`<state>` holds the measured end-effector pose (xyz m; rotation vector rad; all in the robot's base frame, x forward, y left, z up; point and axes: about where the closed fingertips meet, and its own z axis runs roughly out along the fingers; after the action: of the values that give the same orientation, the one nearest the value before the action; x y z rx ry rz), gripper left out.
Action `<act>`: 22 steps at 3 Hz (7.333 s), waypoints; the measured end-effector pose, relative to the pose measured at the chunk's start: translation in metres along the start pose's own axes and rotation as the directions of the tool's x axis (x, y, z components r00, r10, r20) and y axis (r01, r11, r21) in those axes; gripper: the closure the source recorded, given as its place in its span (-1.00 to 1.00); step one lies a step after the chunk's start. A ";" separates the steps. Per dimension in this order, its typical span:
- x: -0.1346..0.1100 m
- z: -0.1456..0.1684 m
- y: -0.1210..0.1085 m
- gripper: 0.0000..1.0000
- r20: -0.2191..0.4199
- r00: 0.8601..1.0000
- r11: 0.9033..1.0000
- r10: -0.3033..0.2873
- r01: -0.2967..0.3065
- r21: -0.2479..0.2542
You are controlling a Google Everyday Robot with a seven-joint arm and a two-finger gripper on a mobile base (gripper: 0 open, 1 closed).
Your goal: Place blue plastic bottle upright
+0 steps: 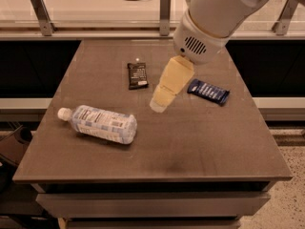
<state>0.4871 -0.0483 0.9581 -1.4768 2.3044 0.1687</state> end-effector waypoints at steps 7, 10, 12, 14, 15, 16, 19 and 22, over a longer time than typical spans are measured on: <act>-0.080 0.085 0.052 -1.00 -0.251 0.957 0.988 -0.149 0.154 0.002; -0.088 0.119 0.079 -1.00 -0.277 0.952 0.991 -0.129 0.116 -0.063; -0.095 0.130 0.094 -1.00 -0.267 0.962 0.997 -0.052 0.033 -0.076; -0.094 0.152 0.098 -0.62 -0.233 0.972 0.996 -0.031 0.009 -0.092; -0.094 0.152 0.098 -0.15 -0.231 0.972 0.996 -0.032 0.011 -0.091; -0.094 0.152 0.099 0.31 -0.231 0.972 0.996 -0.033 0.013 -0.090; -0.094 0.144 0.096 1.00 -0.251 0.967 0.997 -0.043 0.024 -0.078; -0.107 0.063 0.055 1.00 -0.076 0.988 0.991 -0.136 0.135 -0.011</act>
Offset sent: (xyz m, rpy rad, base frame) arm 0.0110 0.0252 -0.0039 -0.0133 -0.0019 0.0778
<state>0.4937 0.0858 0.9369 -1.6638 2.2541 0.0816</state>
